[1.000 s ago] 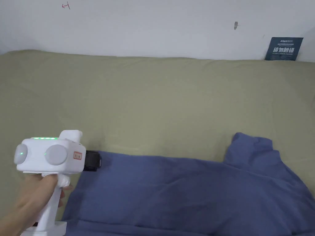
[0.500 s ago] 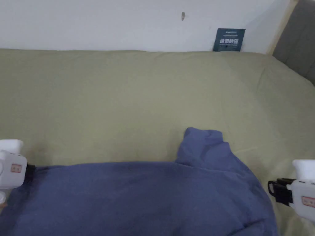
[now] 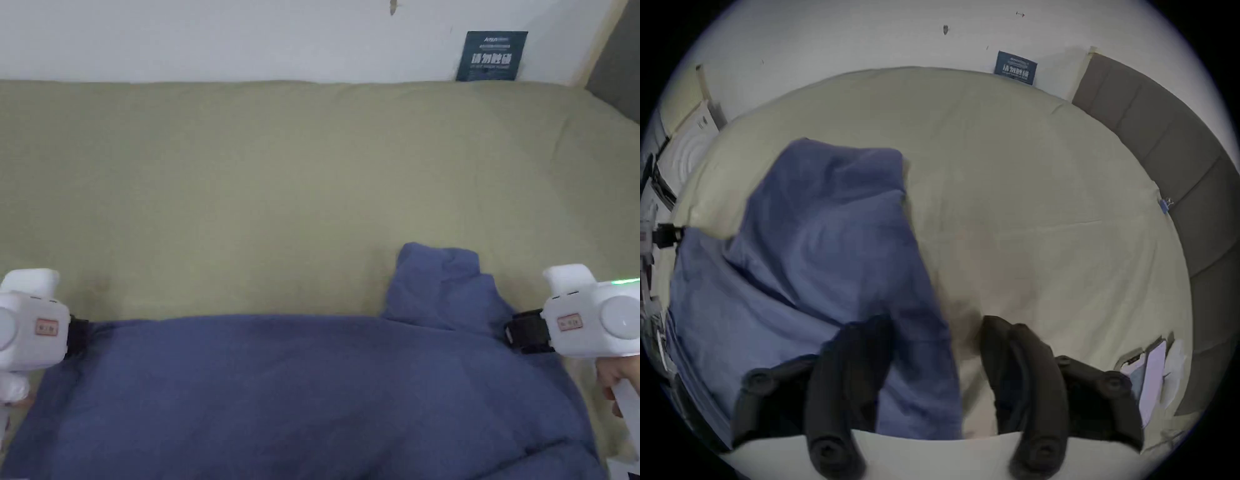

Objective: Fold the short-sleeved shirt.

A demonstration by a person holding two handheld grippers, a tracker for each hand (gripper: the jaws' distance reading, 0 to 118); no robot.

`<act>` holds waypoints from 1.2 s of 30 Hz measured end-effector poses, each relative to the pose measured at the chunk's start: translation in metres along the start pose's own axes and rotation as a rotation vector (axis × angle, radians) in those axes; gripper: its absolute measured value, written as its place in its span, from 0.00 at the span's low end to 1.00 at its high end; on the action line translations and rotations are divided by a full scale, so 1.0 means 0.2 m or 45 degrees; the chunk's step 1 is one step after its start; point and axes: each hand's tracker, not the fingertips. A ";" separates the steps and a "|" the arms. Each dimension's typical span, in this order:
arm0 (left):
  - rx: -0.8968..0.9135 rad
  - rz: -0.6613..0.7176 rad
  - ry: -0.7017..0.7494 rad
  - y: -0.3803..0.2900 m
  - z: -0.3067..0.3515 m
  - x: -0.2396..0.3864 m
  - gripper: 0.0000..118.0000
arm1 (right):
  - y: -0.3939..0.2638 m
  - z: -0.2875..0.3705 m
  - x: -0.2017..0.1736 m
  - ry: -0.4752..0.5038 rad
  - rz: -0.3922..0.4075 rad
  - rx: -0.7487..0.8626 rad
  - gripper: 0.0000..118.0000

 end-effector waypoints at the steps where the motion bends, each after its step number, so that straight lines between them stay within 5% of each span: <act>1: 0.002 -0.004 0.001 0.00 0.02 0.00 0.01 | 0.00 0.04 -0.01 -0.025 -0.007 0.010 0.32; 2: 0.011 -0.012 0.004 -0.01 0.05 -0.01 0.01 | -0.01 0.10 -0.04 -0.012 0.012 0.067 0.00; 11: 0.166 0.019 -0.089 -0.21 0.56 -0.17 0.01 | -0.22 0.68 0.00 0.058 -0.049 0.269 0.01; 18: 0.252 0.032 -0.132 -0.60 0.91 -0.24 0.01 | -0.60 1.04 0.00 0.079 -0.005 0.350 0.01; 29: 0.281 0.059 -0.171 -1.18 0.99 -0.33 0.01 | -1.20 1.08 -0.01 0.067 -0.047 0.327 0.01; 36: 0.241 0.094 -0.150 -1.31 0.89 -0.32 0.06 | -1.28 0.98 -0.06 0.054 -0.045 0.261 0.04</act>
